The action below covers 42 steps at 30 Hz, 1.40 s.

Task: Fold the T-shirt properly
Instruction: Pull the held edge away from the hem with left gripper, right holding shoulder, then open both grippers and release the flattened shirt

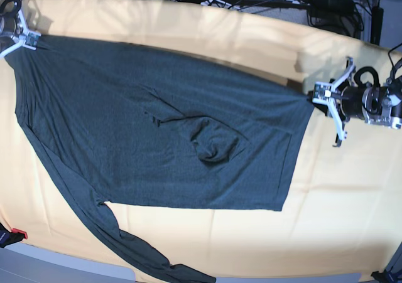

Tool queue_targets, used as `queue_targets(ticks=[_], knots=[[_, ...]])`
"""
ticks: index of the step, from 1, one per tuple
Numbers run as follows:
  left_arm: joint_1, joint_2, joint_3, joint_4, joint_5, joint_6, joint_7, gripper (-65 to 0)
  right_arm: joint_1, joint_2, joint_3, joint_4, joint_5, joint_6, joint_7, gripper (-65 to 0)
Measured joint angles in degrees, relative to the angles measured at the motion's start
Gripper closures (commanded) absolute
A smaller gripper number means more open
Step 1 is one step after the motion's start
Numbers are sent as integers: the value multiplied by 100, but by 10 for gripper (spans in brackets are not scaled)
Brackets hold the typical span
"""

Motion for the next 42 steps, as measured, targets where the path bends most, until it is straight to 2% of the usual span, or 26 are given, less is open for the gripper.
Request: queue_targets(ticks=[7,12,20,25,31,33,36,38,42], knots=[[393,-422,2,249,17,7,-39,0,-658,4,26,243,-7,-42,-195,0],[487,-673,0,382,9,31,-116,0,-1051,4,310,247,-48,-96,-192,0],[857,-745,-2,621,44,33,-166,0,-1403,-13,431,588,-50,-184,-243,0],[1047,-758,-4,651,372,31,-140,0,-1403,-15,435,588,-39,-254,-286,0],[1045,-841,-4,656,365,33,-149,0,-1403,-13,437,590,-57,-251,-282,0],[1043,-905,-4,658,435,33,-199,-59,-1403,-15,435,590,-59,-249,-376,-98],[1045,-1047,-4,660,627,33,-103,-190,-1405,-13,437,588,-162,-249,-669,-219],[1043,-1139,-4,660,623,31,-109,-243,-1403,-13,437,588,-138,-251,-629,-258],[1043,-1123,-4,662,623,31,-127,-255,-1405,-15,437,649,-144,-249,-636,-289]])
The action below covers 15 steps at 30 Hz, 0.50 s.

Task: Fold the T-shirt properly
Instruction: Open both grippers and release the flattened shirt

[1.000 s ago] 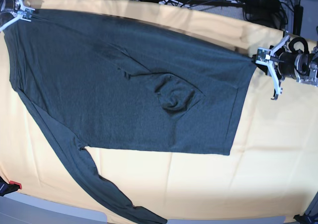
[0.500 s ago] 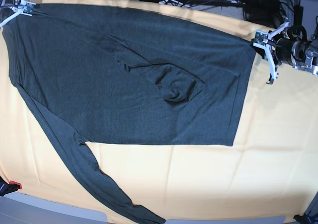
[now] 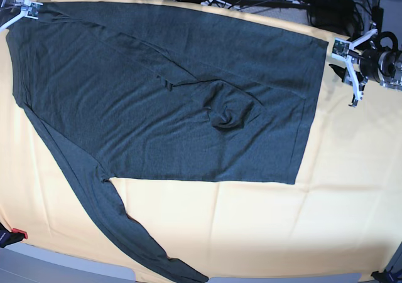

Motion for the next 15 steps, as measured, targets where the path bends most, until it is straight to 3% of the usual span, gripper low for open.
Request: queue_targets(ticks=[5,10,15], knots=[[-105,-13,0,94,-111,0,70,-255,2,0,13,361,249,302,-389,-289],[-710,-59,0,380,-1163,-13,761,-255,2,2,380,949,935,411,-833,-289],[-1471,-61,7,264,-2090,-28,1095,-257,-11,2,1226,1386,1602,428,-927,-289]])
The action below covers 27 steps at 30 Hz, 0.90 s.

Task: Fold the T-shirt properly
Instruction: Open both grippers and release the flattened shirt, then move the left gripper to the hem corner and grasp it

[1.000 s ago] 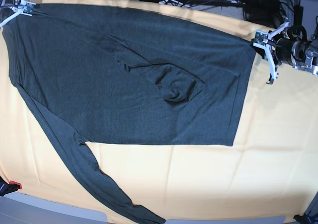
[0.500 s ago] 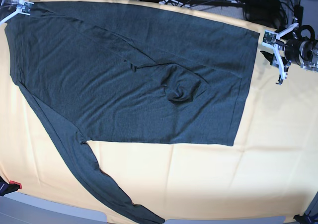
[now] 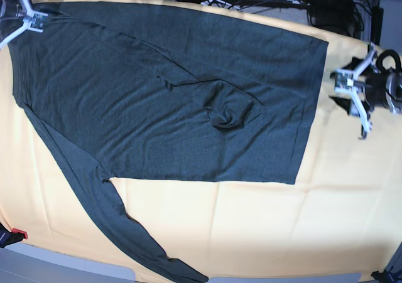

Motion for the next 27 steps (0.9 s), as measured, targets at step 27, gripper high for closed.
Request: queue_targets(ticks=[27], knots=[[-1274,4035,-2243,-8544,-5814,72,1945,-347,726,-474,1847,74,549,-903,520,-289]])
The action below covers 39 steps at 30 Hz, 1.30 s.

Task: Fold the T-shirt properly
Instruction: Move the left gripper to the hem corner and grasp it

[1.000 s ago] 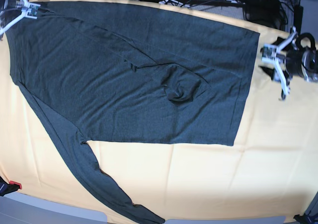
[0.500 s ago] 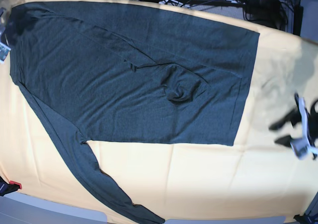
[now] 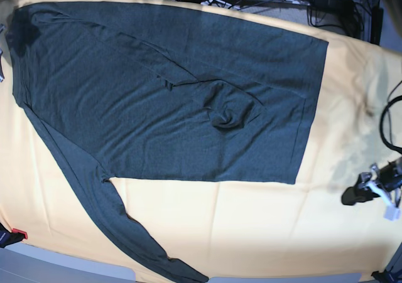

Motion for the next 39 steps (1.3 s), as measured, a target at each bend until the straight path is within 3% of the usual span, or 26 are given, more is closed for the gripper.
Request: queue_targets(ticks=[11,14,17,27,30,31,36,39], knots=[[203,1128,-17,-122,1119,0,-17,-347,407,-358,0,0,151,-22,-4,-289],[391,1292,-15,-118,1491,0,-319,-347,577,-573,2,0,267,63,-13,-289],[529,1316,-26,-118,1679,-24,-660,-347,706,-741,2,0,326,170,-72,-289],[826,1353,-61,-81,2100,133,-1414,-347,728,-782,2,0,407,153,-92,-289],[846,1366,-66,-81,2096,90,-1416,-347,730,-780,2,0,404,153,-92,-289],[848,1368,-70,-81,2079,-61,-1414,-347,730,-780,2,0,407,153,-90,-289],[892,1399,-85,-48,1204,-46,-765,-347,730,-780,2,0,407,153,-90,-289],[892,1445,-85,-42,1207,-66,-763,-339,730,-780,2,0,407,153,-87,-289]])
